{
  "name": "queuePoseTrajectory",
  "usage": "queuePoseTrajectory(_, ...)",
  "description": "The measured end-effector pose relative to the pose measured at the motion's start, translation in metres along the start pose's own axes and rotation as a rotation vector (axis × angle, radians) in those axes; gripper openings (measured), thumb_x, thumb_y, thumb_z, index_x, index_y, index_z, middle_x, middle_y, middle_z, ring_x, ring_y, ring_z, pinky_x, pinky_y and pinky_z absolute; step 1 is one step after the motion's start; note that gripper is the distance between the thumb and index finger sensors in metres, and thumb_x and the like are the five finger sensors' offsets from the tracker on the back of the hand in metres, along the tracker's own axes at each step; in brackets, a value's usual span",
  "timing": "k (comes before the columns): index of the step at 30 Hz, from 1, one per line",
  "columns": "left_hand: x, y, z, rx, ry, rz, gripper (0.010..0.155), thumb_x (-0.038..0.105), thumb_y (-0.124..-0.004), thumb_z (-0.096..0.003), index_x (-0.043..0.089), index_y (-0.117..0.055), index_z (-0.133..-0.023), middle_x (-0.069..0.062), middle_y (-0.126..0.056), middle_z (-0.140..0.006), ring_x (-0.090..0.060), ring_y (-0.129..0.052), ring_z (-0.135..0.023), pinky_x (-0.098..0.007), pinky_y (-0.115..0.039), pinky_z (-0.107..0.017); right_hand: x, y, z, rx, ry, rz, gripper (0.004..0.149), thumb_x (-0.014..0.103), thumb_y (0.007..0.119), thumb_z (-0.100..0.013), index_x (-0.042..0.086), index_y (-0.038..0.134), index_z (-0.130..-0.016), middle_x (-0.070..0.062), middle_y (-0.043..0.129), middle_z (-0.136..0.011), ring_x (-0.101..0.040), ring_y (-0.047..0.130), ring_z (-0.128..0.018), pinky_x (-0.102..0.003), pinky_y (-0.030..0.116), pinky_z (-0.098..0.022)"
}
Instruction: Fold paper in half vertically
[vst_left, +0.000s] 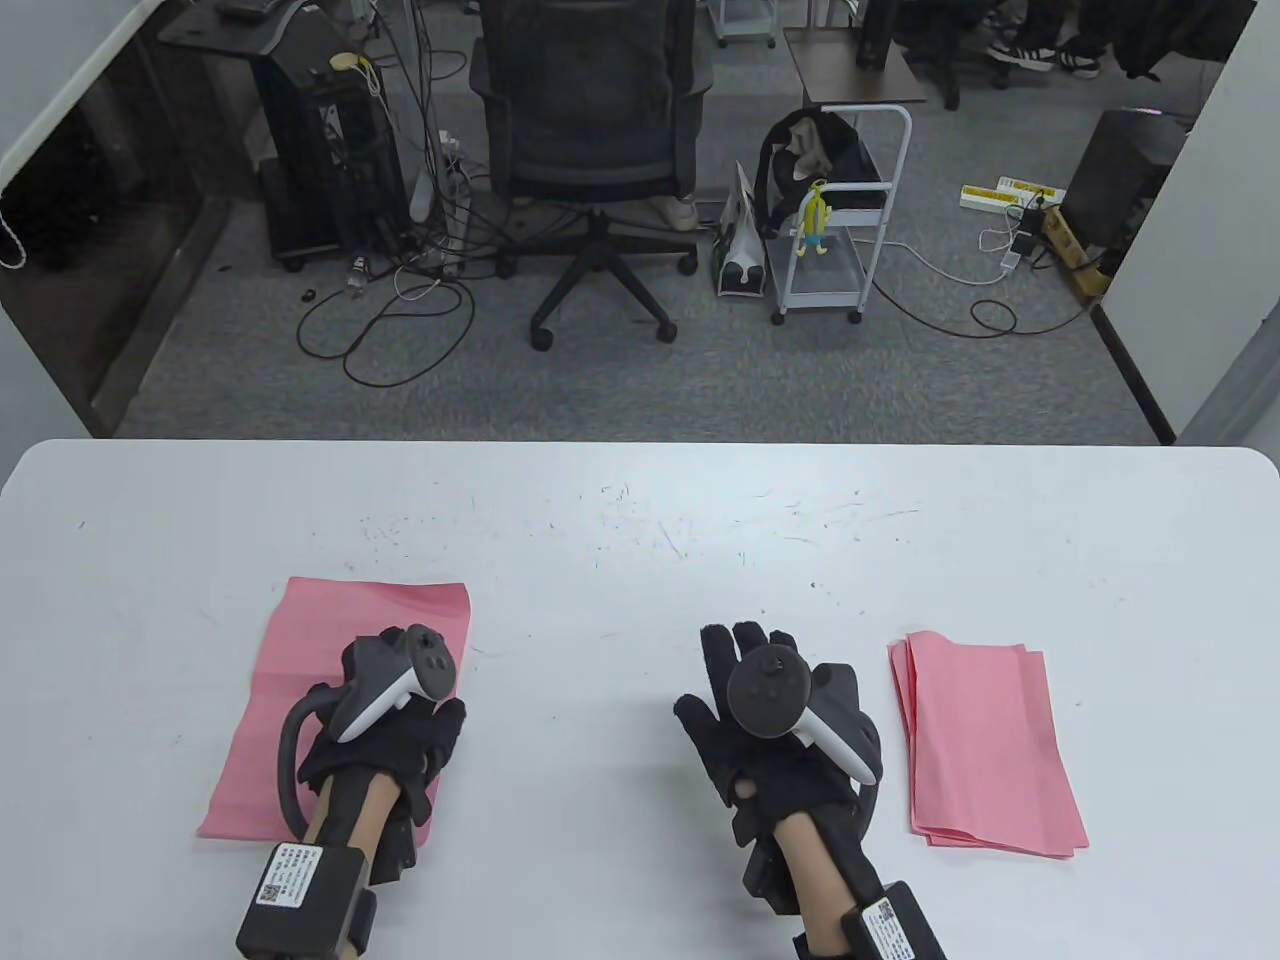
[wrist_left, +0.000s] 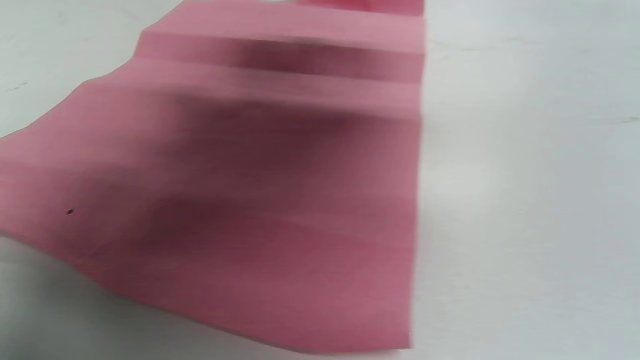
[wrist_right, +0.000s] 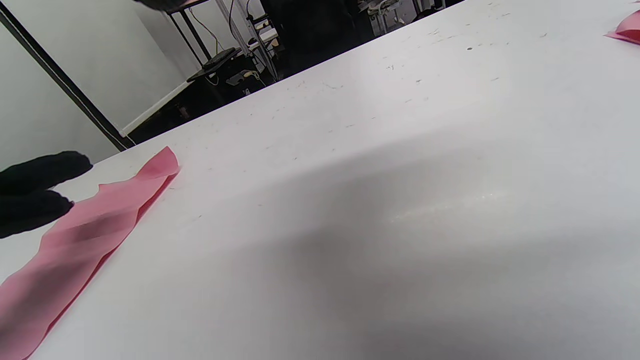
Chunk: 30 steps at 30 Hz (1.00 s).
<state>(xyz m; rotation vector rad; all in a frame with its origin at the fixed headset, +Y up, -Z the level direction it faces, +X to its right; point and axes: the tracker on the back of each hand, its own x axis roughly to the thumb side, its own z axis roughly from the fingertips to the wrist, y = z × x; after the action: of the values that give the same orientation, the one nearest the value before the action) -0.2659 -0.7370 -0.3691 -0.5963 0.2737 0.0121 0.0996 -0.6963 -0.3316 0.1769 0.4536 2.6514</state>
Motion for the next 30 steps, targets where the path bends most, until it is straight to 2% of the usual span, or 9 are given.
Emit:
queuePoseTrajectory(4,-0.024,-0.006,-0.016,-0.079,0.088,0.027,0.08,0.065,-0.05,-0.0539,0.043,-0.002,-0.113,0.004,0.004,-0.126,-0.037,-0.002,-0.118,-0.07,-0.028,-0.084,-0.003,0.001,-0.002,0.015,0.004,-0.016,0.074,0.053,0.064,-0.051,0.029,0.026,-0.109,-0.01,0.019,-0.116,-0.045,0.018,-0.105,-0.063,0.03,-0.075)
queuePoseTrajectory(8,-0.045,-0.022,-0.033,-0.214,0.187,0.057,0.083,0.067,-0.049,-0.054,0.042,0.005,-0.111,0.001,0.01,-0.123,-0.038,0.0,-0.117,-0.071,-0.027,-0.084,-0.005,0.002,-0.004,0.025,0.011,-0.01,0.074,0.053,0.065,-0.051,0.028,0.027,-0.109,-0.01,0.02,-0.116,-0.045,0.019,-0.105,-0.064,0.031,-0.075)
queuePoseTrajectory(12,-0.057,-0.041,-0.044,-0.299,0.179,0.113,0.083,0.069,-0.048,-0.0532,0.042,0.006,-0.11,-0.001,0.013,-0.121,-0.04,0.002,-0.115,-0.071,-0.027,-0.084,-0.007,0.001,-0.004,0.022,0.017,-0.013,0.073,0.052,0.065,-0.05,0.028,0.027,-0.109,-0.01,0.021,-0.116,-0.046,0.02,-0.104,-0.064,0.031,-0.075)
queuePoseTrajectory(23,-0.049,-0.044,-0.042,-0.27,0.162,0.125,0.083,0.068,-0.047,-0.0536,0.04,0.006,-0.111,-0.004,0.014,-0.12,-0.044,0.003,-0.112,-0.073,-0.029,-0.082,-0.011,0.001,-0.006,0.027,0.03,-0.019,0.073,0.052,0.065,-0.051,0.028,0.028,-0.109,-0.011,0.021,-0.116,-0.046,0.02,-0.104,-0.064,0.032,-0.075)
queuePoseTrajectory(30,-0.01,-0.045,-0.035,-0.254,0.125,0.077,0.083,0.067,-0.045,-0.0538,0.037,0.006,-0.111,-0.008,0.013,-0.12,-0.048,0.0,-0.111,-0.074,-0.032,-0.08,-0.011,0.001,-0.006,0.032,0.035,-0.019,0.073,0.052,0.065,-0.05,0.028,0.028,-0.109,-0.011,0.021,-0.116,-0.046,0.02,-0.104,-0.064,0.031,-0.074)
